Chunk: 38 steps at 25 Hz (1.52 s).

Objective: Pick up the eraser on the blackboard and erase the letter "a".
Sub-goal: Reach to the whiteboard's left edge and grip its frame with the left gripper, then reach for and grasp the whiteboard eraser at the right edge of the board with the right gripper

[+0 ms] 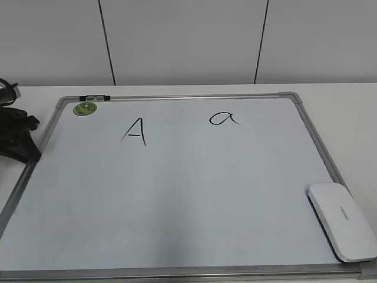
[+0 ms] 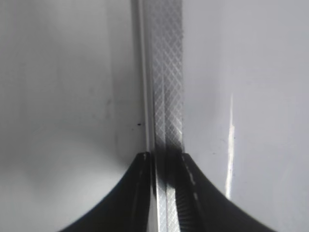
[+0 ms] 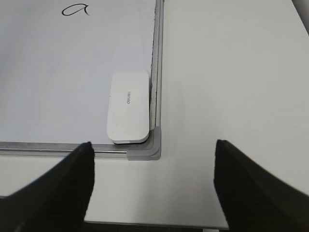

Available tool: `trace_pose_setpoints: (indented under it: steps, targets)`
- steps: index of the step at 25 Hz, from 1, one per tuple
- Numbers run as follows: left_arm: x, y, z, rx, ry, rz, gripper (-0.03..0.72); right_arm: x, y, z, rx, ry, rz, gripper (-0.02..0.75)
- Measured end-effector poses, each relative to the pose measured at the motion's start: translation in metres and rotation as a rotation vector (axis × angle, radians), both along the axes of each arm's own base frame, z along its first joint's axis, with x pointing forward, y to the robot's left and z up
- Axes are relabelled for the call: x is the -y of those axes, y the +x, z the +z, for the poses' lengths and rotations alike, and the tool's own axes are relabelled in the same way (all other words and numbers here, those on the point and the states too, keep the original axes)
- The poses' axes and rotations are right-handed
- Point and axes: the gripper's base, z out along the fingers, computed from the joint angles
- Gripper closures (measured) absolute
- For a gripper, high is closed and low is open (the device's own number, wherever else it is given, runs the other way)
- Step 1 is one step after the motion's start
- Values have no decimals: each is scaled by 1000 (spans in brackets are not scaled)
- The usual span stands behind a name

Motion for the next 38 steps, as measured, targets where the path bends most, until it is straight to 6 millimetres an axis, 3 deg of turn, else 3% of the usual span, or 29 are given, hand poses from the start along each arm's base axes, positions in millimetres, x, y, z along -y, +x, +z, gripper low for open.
trace_pose_setpoints:
  steps: [4, 12, 16, 23, 29, 33, 38]
  targets:
    - [-1, 0, 1, -3, -9, 4, 647, 0, 0, 0, 0, 0, 0, 165]
    - [-2, 0, 0, -7, -15, 10, 656, 0, 0, 1, 4, 2, 1, 165]
    - [-2, 0, 0, -7, -15, 10, 656, 0, 2, 18, 1, 2, 1, 165]
    - [-2, 0, 0, -7, -16, 10, 656, -4, 51, 62, -285, -35, 14, 165]
    - [-2, 0, 0, -8, -18, 10, 656, -12, 92, 91, -363, -1, 66, 165]
    - [-1, 0, 0, -8, -19, 11, 656, -20, 120, 86, -463, 38, 104, 165]
    - [-2, 0, 0, -8, -21, 14, 656, -23, 154, 66, -619, 49, 111, 165]
